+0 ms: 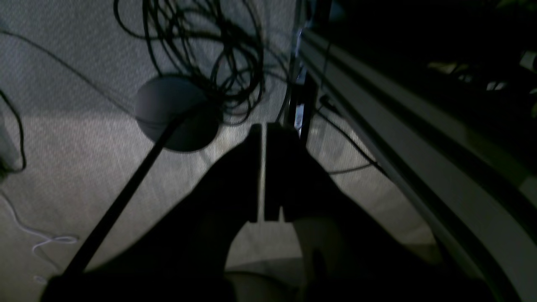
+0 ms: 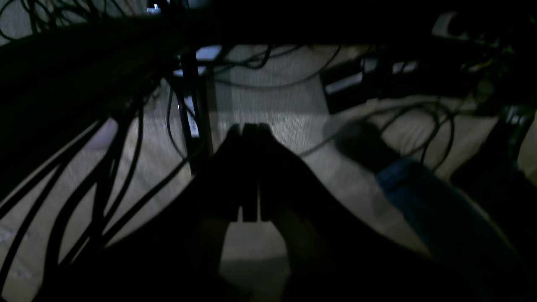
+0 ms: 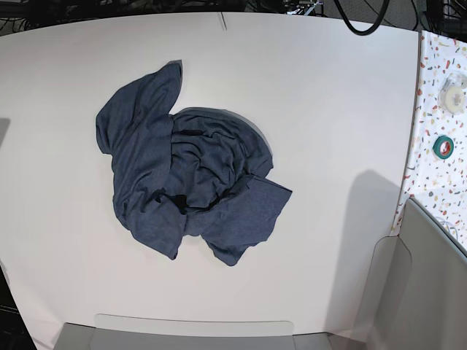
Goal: Layout the t-shirt on the table in an organized manner, then fold the t-shirt properly
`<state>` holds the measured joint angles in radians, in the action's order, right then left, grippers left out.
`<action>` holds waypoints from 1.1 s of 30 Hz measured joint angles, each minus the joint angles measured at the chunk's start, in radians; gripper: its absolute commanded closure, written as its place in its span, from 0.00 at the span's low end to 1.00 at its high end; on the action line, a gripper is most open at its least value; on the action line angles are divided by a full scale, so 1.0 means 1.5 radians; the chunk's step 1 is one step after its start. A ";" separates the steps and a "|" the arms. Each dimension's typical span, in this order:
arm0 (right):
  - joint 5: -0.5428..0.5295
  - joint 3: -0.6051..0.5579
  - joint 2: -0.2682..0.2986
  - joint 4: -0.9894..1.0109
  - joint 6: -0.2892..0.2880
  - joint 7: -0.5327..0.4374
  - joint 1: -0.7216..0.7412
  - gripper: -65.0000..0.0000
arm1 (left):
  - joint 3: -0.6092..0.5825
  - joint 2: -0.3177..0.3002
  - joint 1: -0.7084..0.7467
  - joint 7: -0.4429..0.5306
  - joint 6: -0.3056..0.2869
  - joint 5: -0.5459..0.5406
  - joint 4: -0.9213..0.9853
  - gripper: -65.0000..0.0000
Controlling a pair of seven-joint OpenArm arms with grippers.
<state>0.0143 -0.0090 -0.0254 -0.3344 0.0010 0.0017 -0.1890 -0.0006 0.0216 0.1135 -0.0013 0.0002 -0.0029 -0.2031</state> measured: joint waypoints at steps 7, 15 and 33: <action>0.000 -0.001 0.003 -0.088 0.001 0.006 -0.076 1.00 | 0.001 0.006 0.121 -0.002 0.000 0.000 -0.152 1.00; -0.001 -0.002 0.017 -0.261 0.002 0.010 -0.216 1.00 | -0.002 0.011 0.265 -0.004 0.000 0.000 -0.376 1.00; 0.001 0.004 0.087 -0.759 0.003 0.006 -0.547 1.00 | -0.176 -0.081 0.613 -0.011 -0.002 0.000 -0.933 1.00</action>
<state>0.0151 -0.0032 0.1059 -1.4731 0.0059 0.0109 -1.0096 -0.2649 -0.1001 1.0336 -0.0177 -0.0025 -0.0025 -1.6020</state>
